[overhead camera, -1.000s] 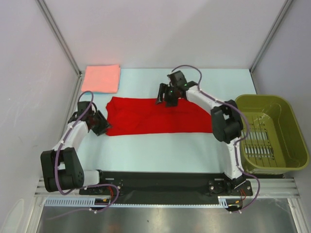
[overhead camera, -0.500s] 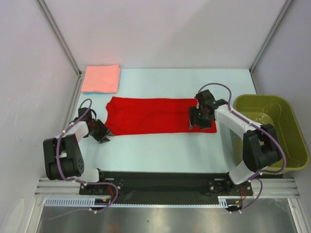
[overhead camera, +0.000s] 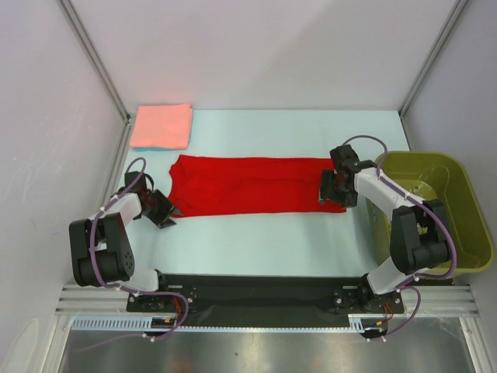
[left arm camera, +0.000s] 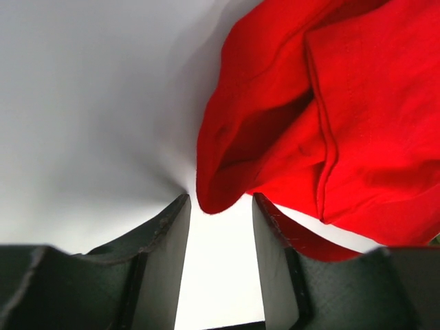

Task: Fold and stack the t-shirts
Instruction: Fold the tshirt

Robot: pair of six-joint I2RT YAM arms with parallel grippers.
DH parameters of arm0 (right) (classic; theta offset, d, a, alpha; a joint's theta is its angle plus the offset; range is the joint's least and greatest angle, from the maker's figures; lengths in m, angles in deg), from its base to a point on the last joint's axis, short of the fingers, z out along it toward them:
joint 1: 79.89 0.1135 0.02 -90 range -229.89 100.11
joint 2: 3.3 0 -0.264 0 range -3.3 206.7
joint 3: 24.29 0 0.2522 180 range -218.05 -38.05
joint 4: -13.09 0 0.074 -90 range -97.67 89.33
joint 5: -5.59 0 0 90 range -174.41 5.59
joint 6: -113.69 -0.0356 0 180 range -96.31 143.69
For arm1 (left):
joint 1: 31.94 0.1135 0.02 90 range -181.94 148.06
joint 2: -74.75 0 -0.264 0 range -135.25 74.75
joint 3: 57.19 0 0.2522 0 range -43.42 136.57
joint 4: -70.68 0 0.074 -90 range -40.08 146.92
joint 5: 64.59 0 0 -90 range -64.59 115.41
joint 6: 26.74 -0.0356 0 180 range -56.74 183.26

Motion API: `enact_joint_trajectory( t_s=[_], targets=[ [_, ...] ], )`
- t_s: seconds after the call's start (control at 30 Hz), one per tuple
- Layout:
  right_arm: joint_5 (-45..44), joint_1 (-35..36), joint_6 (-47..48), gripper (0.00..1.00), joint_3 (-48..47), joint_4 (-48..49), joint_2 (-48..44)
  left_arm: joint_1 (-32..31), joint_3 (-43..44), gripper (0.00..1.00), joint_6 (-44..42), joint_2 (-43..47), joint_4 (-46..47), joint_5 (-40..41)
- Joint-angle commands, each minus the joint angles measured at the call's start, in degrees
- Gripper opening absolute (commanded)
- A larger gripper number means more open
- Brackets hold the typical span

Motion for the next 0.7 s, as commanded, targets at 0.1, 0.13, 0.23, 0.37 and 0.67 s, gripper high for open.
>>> enact_joint_trajectory(
  t_s=[0.1,0.13,0.23,0.37,0.67],
  targets=[
    [-3.6,-0.9,-12.8,0.66,2.5,3.4,-0.5,1.3,0.7,0.46,-0.3,-2.4,2.0,2.9],
    [-2.5,-0.9,-13.9,0.66,2.8,4.1,-0.2,1.4,0.9,0.46,-0.4,-2.9,1.9,2.9],
    [-0.8,-0.9,-14.6,0.66,2.8,5.3,1.8,1.5,1.8,0.47,-0.9,-3.3,1.9,2.2],
    [-0.3,-1.1,-15.3,0.66,3.4,6.8,3.0,1.6,2.6,0.52,-1.2,-2.9,1.6,2.7],
    [0.4,-1.5,-18.7,0.67,4.5,8.2,5.7,1.7,3.2,0.5,-1.6,-4.6,2.7,2.9]
  ],
)
